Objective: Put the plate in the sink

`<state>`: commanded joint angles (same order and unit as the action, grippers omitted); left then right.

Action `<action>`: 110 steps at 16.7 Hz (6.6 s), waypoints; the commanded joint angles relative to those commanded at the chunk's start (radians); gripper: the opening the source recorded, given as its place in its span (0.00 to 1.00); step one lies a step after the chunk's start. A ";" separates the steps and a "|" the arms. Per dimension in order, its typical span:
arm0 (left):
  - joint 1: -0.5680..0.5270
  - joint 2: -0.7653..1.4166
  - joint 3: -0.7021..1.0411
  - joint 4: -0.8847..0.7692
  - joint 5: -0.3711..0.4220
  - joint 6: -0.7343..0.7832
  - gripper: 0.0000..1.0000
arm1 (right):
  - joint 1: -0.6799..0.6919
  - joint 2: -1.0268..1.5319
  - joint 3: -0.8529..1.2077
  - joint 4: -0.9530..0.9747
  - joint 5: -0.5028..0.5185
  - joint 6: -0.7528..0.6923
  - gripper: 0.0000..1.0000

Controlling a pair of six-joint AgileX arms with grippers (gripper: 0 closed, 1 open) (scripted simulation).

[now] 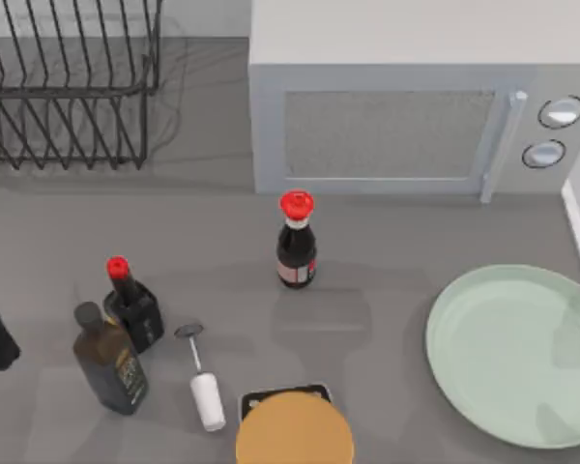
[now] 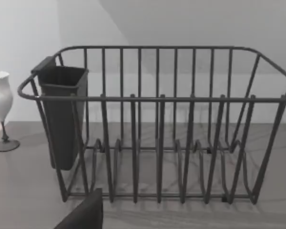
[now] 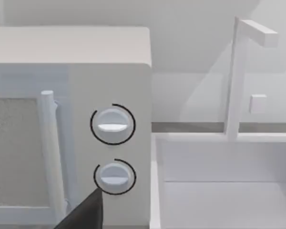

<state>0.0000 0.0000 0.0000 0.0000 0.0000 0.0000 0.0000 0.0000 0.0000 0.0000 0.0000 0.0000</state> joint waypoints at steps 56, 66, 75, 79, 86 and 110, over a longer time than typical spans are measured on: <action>0.000 0.000 0.000 0.000 0.000 0.000 1.00 | 0.611 1.828 1.323 -1.065 0.000 0.629 1.00; 0.000 0.000 0.000 0.000 0.000 0.000 1.00 | 0.618 1.993 1.121 -0.696 0.001 0.635 1.00; 0.000 0.000 0.000 0.000 0.000 0.000 1.00 | 0.618 1.999 1.115 -0.687 0.001 0.635 0.62; 0.000 0.000 0.000 0.000 0.000 0.000 1.00 | 0.618 1.999 1.115 -0.687 0.001 0.635 0.32; 0.000 0.000 0.000 0.000 0.000 0.000 1.00 | 0.618 1.999 1.115 -0.687 0.001 0.635 0.00; 0.000 0.000 0.000 0.000 0.000 0.000 1.00 | 0.593 1.880 2.098 -1.690 0.021 0.616 0.00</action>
<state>0.0000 0.0000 0.0000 0.0000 0.0000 0.0000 0.5928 1.8802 2.0979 -1.6901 0.0208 0.6159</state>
